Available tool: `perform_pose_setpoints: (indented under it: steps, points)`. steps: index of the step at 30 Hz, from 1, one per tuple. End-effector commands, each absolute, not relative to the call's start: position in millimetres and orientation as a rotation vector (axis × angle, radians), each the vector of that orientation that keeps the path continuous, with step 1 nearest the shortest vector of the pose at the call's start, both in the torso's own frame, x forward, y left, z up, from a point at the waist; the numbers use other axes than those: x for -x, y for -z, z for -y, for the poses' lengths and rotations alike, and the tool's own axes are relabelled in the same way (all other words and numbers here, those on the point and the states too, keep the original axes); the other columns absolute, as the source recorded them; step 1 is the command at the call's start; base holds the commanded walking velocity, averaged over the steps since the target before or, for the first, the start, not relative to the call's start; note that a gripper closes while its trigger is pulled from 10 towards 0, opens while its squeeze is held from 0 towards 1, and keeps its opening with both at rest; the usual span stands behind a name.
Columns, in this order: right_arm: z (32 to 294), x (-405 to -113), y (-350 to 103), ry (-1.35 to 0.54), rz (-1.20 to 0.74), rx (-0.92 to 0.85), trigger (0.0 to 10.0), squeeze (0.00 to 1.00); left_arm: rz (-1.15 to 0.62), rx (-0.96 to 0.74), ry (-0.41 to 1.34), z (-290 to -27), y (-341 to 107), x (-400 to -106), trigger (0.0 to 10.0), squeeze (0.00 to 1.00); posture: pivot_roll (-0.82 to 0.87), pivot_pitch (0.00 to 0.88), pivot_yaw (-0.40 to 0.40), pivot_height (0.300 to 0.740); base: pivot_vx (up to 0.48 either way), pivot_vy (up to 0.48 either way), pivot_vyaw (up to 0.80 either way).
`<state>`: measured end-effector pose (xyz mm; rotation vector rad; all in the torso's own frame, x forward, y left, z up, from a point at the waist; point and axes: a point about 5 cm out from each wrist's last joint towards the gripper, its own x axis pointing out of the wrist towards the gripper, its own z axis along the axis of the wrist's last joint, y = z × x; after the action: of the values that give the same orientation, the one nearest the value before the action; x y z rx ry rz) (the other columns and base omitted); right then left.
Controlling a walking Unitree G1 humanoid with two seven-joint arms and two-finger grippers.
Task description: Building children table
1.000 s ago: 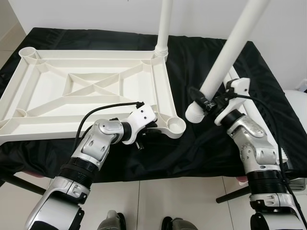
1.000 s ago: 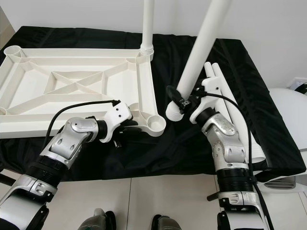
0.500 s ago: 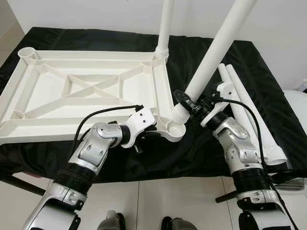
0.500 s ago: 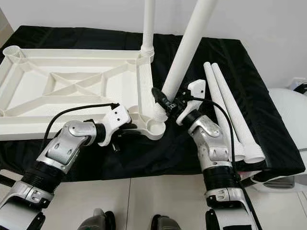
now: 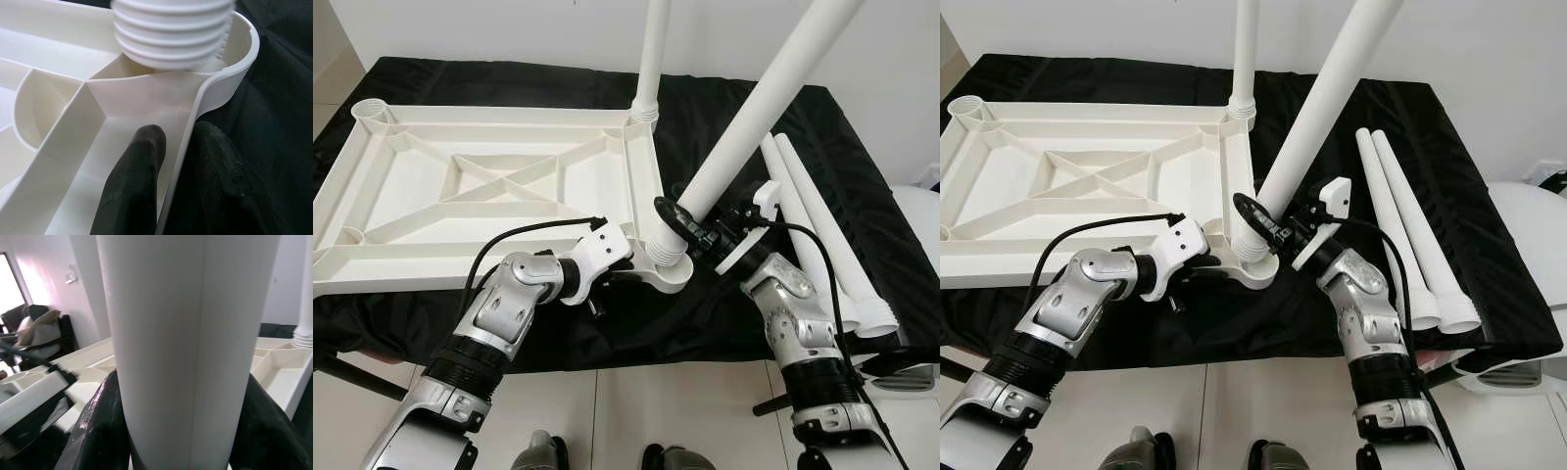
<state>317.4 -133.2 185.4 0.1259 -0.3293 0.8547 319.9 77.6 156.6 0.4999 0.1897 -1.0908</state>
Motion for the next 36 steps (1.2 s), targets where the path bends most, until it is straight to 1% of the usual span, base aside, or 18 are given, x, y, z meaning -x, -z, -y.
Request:
perform_pose_setpoints:
  steps: [1,21,25,33,36]
  points:
    - [136,-314,-166,-0.853,0.238,-0.117,10.0,0.00,-0.210,-0.498,1.074,-75,-150,-319,10.0,0.00,-0.04,0.143,-0.034,0.740,0.000,0.000,0.00]
    - [154,-302,-158,-0.822,0.194,-0.070,10.0,0.00,-0.204,-0.505,1.069,-76,-154,-323,10.0,0.00,-0.06,0.154,-0.024,0.740,0.000,0.000,0.00]
    - [153,-302,-157,-0.821,0.190,-0.065,10.0,0.00,-0.203,-0.504,1.070,-75,-154,-323,10.0,0.00,-0.06,0.154,-0.020,0.740,0.000,0.000,0.00]
    - [141,-304,-159,-0.845,0.188,-0.041,10.0,0.00,-0.201,-0.504,1.077,-74,-155,-322,10.0,0.00,-0.06,0.157,-0.016,0.740,0.000,0.000,0.00]
    - [141,-304,-159,-0.847,0.187,-0.039,10.0,0.00,-0.201,-0.504,1.077,-73,-155,-322,10.0,0.00,-0.06,0.157,-0.018,0.740,0.000,0.000,0.00]
